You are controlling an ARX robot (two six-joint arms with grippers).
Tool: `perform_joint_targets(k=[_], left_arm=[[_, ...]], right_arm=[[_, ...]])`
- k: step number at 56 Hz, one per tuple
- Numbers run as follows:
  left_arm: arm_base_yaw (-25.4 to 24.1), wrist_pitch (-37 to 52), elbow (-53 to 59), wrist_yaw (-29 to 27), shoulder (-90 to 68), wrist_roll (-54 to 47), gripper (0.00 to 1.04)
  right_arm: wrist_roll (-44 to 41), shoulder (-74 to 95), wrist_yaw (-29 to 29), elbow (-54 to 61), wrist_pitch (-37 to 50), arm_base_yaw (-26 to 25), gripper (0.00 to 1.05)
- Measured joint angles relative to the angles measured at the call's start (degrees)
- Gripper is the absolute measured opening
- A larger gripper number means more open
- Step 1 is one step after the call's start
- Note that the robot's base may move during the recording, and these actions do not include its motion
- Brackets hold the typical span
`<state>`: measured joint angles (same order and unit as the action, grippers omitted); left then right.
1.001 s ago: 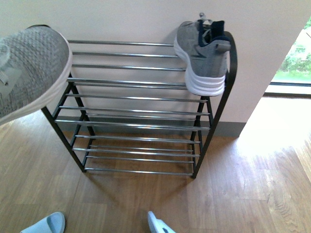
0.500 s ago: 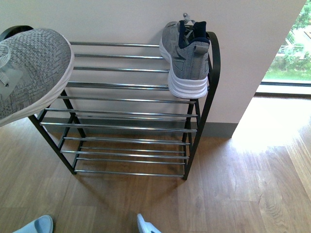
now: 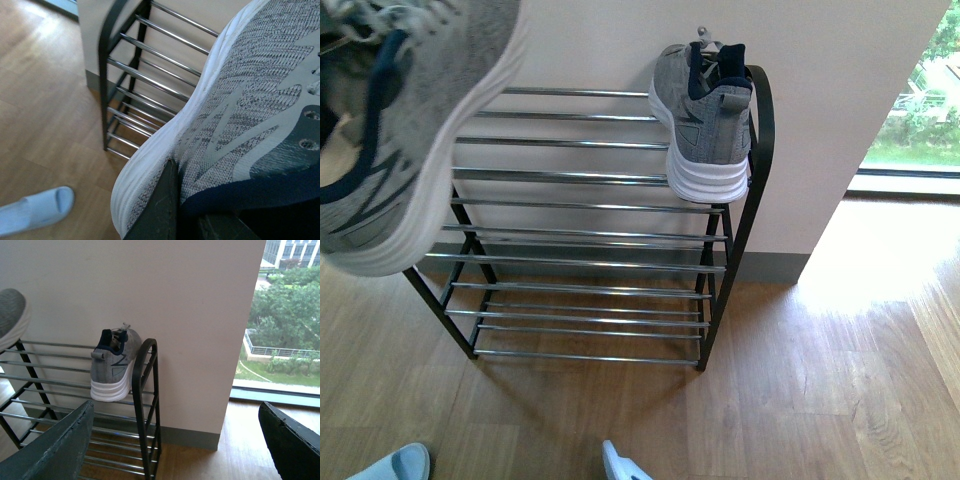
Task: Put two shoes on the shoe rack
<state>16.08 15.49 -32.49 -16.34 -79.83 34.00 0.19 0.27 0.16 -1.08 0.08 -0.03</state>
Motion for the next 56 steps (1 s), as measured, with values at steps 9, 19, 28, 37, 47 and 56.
perform_joint_targets(k=[9, 19, 28, 37, 47, 56], left_arm=[[3.17, -3.13, -11.56, 3.34, -11.82, 9.99, 0.02], [4.81, -7.13, -22.95, 5.29, -21.18, 19.65, 0.02], [5.18, -13.16, -34.10, 6.93, -29.00, 25.24, 0.02], [6.80, -19.41, -43.67, 7.63, -36.09, 26.75, 0.02], [7.74, -24.76, -51.80, 9.53, -42.27, 24.85, 0.02], [7.78, -28.76, -57.00, 9.73, -45.92, 22.49, 0.02]], right_arm=[[0.00, 0.00, -0.02, 0.00, 0.00, 0.00, 0.95], [0.00, 0.00, 0.00, 0.00, 0.00, 0.00, 0.95], [0.00, 0.00, 0.00, 0.00, 0.00, 0.00, 0.95], [0.00, 0.00, 0.00, 0.00, 0.00, 0.00, 0.95], [-0.02, 0.00, 0.00, 0.00, 0.00, 0.00, 0.95], [0.00, 0.00, -0.02, 0.00, 0.00, 0.00, 0.95]])
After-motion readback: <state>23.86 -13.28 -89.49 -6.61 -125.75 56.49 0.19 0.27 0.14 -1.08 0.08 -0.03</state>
